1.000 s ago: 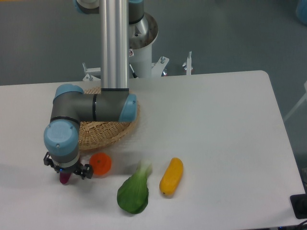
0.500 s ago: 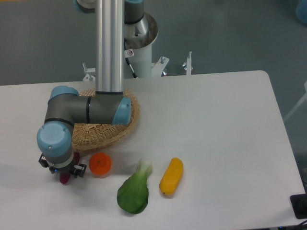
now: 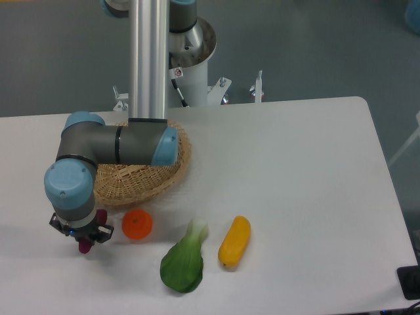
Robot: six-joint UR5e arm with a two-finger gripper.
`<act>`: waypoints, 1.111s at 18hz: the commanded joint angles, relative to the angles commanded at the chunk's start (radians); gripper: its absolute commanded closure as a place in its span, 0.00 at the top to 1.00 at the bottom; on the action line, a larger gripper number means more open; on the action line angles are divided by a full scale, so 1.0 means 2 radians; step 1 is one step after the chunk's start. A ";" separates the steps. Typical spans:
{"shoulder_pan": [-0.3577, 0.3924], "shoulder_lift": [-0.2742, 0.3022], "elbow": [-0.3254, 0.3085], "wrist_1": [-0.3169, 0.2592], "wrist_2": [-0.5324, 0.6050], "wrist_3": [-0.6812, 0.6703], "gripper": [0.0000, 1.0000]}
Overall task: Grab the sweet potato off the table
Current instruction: 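Lift the held sweet potato and carry it up away from the produce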
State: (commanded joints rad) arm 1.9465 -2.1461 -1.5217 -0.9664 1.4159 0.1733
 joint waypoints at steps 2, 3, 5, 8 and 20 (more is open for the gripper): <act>0.018 0.015 0.005 -0.001 0.000 0.000 0.09; 0.027 0.021 0.007 -0.001 0.000 0.002 0.09; 0.050 0.034 0.008 -0.002 0.005 0.008 0.09; 0.089 0.048 0.008 -0.001 0.032 0.014 0.09; 0.276 0.058 0.007 -0.003 0.043 0.159 0.09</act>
State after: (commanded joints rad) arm 2.4986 -2.0310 -1.5079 -0.9725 1.5018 0.4906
